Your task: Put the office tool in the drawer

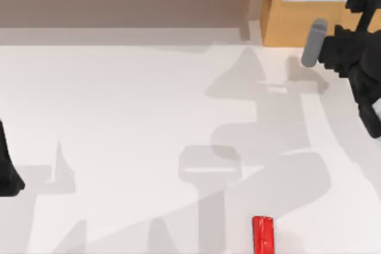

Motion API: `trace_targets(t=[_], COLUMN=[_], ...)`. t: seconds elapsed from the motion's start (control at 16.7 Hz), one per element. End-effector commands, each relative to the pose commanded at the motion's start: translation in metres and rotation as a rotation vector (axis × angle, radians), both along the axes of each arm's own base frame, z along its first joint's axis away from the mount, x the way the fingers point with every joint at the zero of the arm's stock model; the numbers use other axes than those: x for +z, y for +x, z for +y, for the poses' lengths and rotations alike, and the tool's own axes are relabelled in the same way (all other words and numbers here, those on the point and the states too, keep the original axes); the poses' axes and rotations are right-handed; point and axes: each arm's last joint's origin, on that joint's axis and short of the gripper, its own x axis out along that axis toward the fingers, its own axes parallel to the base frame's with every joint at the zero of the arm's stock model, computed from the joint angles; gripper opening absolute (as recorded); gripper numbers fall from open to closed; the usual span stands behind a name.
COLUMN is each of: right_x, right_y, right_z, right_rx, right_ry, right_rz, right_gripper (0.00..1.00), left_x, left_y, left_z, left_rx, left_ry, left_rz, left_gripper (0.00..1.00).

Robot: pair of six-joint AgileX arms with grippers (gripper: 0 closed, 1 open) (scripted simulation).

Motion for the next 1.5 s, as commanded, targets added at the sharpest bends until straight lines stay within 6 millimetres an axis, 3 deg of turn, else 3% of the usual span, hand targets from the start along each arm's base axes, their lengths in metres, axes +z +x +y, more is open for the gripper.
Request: trace_targets(t=[0.42, 0.66, 1.44, 1.5], right_x=[0.0, 0.0, 0.0, 0.0], right_y=[0.024, 0.026, 0.026, 0.026], right_z=[0.002, 0.002, 0.002, 0.002], right_rx=[0.004, 0.004, 0.004, 0.004], right_ry=[-0.001, -0.001, -0.001, -0.001], right_rz=[-0.004, -0.005, -0.005, -0.005], right_gripper=[1.0, 1.0, 0.02, 0.0], left_x=[0.0, 0.0, 0.0, 0.0], left_y=[0.0, 0.0, 0.0, 0.0], left_z=[0.0, 0.0, 0.0, 0.0], left_rx=[0.0, 0.0, 0.0, 0.0], left_ry=[0.0, 0.0, 0.0, 0.0], left_rz=[0.0, 0.0, 0.0, 0.0], left_gripper=[1.0, 1.0, 1.0, 1.0])
